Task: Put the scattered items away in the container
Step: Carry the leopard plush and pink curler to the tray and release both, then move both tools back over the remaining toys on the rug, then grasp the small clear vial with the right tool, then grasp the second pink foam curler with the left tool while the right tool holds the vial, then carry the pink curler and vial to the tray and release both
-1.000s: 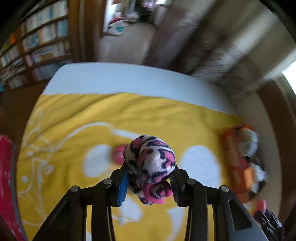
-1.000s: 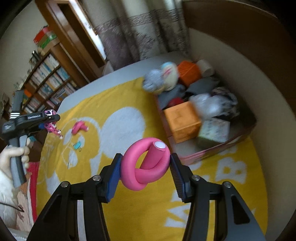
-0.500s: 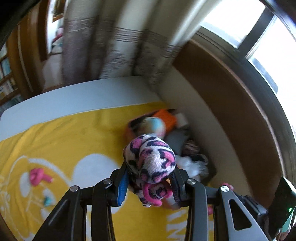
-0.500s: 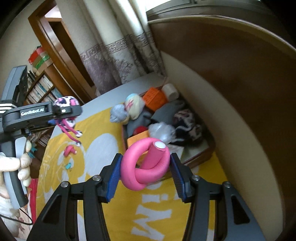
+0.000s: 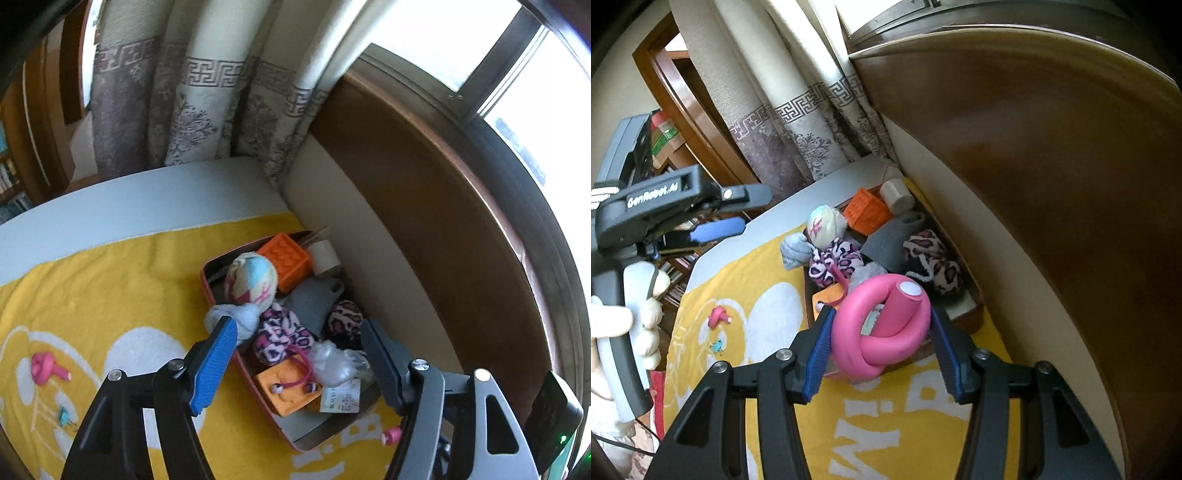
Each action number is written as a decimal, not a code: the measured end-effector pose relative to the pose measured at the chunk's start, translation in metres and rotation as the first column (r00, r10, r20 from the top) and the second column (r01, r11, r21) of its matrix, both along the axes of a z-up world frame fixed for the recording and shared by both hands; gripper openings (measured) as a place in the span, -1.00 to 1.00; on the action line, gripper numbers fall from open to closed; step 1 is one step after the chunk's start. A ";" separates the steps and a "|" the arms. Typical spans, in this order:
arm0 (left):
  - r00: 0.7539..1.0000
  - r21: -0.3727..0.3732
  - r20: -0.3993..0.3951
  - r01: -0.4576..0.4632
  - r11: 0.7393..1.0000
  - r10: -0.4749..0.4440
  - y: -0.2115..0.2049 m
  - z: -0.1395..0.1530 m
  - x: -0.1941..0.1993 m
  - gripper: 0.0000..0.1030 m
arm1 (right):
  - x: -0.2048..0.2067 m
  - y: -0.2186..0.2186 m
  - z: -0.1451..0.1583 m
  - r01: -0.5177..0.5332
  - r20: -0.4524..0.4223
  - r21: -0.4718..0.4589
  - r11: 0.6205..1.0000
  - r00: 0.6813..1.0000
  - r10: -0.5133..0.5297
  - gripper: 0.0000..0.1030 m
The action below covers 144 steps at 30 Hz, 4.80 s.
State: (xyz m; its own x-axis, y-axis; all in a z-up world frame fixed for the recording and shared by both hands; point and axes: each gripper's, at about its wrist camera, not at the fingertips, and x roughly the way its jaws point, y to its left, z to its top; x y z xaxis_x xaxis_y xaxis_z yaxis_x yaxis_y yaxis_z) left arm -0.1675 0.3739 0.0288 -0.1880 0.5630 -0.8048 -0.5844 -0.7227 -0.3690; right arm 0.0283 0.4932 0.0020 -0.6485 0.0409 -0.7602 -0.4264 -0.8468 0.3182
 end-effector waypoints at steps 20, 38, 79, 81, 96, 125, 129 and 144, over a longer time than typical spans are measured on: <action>0.971 -0.041 0.013 -0.238 0.970 0.239 -0.116 0.000 -0.010 0.38 | -0.082 -0.001 0.035 -0.022 -0.103 0.149 0.989 0.994 0.038 0.44; 0.858 -0.080 0.054 -0.506 0.859 0.511 -0.294 -0.023 -0.005 0.38 | -0.059 -0.103 -0.002 -0.256 0.015 0.060 0.965 0.967 0.255 0.45; 0.827 -0.170 0.177 -0.508 0.844 0.534 -0.496 -0.090 -0.025 0.38 | -0.185 -0.372 -0.127 -0.511 0.293 -0.036 0.859 0.816 0.498 -0.42; 0.833 -0.171 0.181 -0.498 0.850 0.524 -0.495 -0.092 -0.029 0.38 | -0.186 -0.374 -0.128 -0.509 0.296 -0.013 0.860 0.820 0.490 -0.48; 0.917 -0.144 0.147 -0.350 0.926 0.370 -0.420 -0.093 -0.070 0.38 | -0.162 -0.349 -0.111 -0.460 0.275 0.018 0.888 0.856 0.437 -0.78; 0.983 -0.244 0.087 -0.134 0.960 0.160 -0.255 -0.170 -0.130 0.38 | -0.088 -0.230 -0.098 -0.279 0.276 -0.053 0.959 0.918 0.283 -0.79; 0.978 -0.239 0.086 -0.164 0.957 0.189 -0.250 -0.166 -0.128 0.12 | -0.085 -0.217 -0.096 -0.269 0.274 -0.050 0.962 0.923 0.272 -0.79; 0.992 -0.082 0.070 -0.096 0.992 0.101 -0.164 -0.086 -0.076 0.12 | -0.067 -0.129 -0.042 -0.153 0.144 0.005 0.988 0.978 0.151 -0.79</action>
State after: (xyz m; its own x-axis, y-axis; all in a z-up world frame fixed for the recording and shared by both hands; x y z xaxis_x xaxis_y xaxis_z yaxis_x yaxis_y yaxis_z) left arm -0.2434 0.2099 -0.0568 -0.1775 0.4795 -0.8594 -0.4820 -0.8037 -0.3489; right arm -0.0390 0.3643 -0.0404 -0.5331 -0.0370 -0.8452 -0.3326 -0.9094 0.2496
